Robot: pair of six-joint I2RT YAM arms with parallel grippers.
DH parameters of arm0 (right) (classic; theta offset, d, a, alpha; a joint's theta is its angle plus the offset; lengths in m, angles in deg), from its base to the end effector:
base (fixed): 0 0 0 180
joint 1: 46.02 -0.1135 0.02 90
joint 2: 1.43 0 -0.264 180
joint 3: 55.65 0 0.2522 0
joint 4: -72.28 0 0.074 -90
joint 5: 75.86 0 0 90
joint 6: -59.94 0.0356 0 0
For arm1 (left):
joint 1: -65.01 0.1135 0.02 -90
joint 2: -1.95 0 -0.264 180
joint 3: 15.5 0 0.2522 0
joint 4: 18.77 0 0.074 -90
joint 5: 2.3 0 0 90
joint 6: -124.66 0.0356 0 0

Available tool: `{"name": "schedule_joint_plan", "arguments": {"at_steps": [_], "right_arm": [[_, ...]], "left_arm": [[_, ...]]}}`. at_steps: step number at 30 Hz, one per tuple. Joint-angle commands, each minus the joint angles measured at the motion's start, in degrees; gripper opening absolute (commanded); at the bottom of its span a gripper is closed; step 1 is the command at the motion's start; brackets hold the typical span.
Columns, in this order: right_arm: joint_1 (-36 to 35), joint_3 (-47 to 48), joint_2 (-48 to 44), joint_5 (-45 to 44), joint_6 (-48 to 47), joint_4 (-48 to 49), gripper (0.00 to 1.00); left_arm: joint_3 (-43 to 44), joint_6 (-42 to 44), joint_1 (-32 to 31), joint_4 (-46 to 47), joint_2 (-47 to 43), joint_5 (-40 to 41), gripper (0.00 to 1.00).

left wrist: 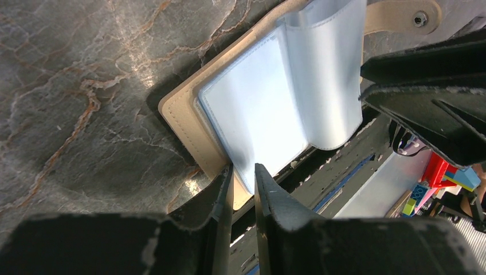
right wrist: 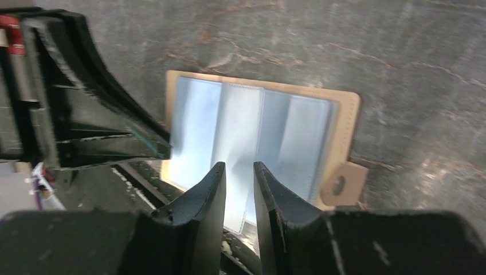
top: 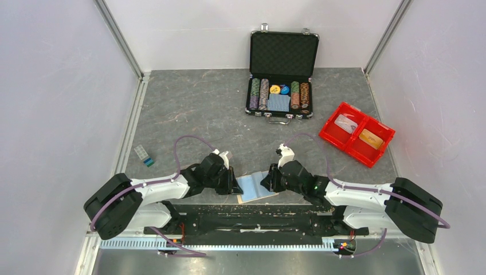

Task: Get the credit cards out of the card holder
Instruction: Remove the credit card from the card holder.

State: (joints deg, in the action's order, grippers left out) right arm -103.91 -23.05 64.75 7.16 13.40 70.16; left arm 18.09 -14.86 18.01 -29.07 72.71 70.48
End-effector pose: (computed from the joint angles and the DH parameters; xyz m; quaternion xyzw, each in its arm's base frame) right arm 0.1165 0.1775 0.1517 -0.0840 0.8846 0.3180 0.3305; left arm 0.1335 -0.1586 0.1308 0.0340 0.9224 -0.3605 0.1346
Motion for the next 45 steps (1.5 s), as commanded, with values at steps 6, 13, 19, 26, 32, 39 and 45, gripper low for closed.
{"name": "schedule_joint_plan", "arguments": {"at_steps": [6,13,19,26,32,39,45], "right_arm": [[0.15,-1.58,1.26,12.08,1.06,16.08,0.28],[0.00,-1.77,4.21,14.68,1.40,18.81,0.32],[-0.27,-0.77,6.66,15.58,1.19,19.91,0.37],[-0.30,0.84,8.35,17.19,-0.53,17.81,0.44],[-0.30,2.37,5.08,15.23,-3.79,12.55,0.57],[0.30,2.92,-0.12,5.62,-6.10,2.60,0.56],[1.63,1.40,-1.91,1.31,-5.51,-0.24,0.51]], "left_arm": [[-0.41,-1.90,-0.19,2.16,-0.11,-1.60,0.26],[1.42,-1.37,-0.18,-4.87,-5.97,2.01,0.39],[3.16,-1.28,-0.19,-12.00,-12.13,7.82,0.43],[3.37,-2.56,-0.19,-14.54,-18.66,10.13,0.46],[4.64,-1.85,-0.19,-13.66,-18.96,8.78,0.49],[6.18,0.18,-0.19,-11.21,-14.64,5.29,0.49],[5.68,0.73,-0.19,-7.12,-9.69,3.44,0.36]]}}
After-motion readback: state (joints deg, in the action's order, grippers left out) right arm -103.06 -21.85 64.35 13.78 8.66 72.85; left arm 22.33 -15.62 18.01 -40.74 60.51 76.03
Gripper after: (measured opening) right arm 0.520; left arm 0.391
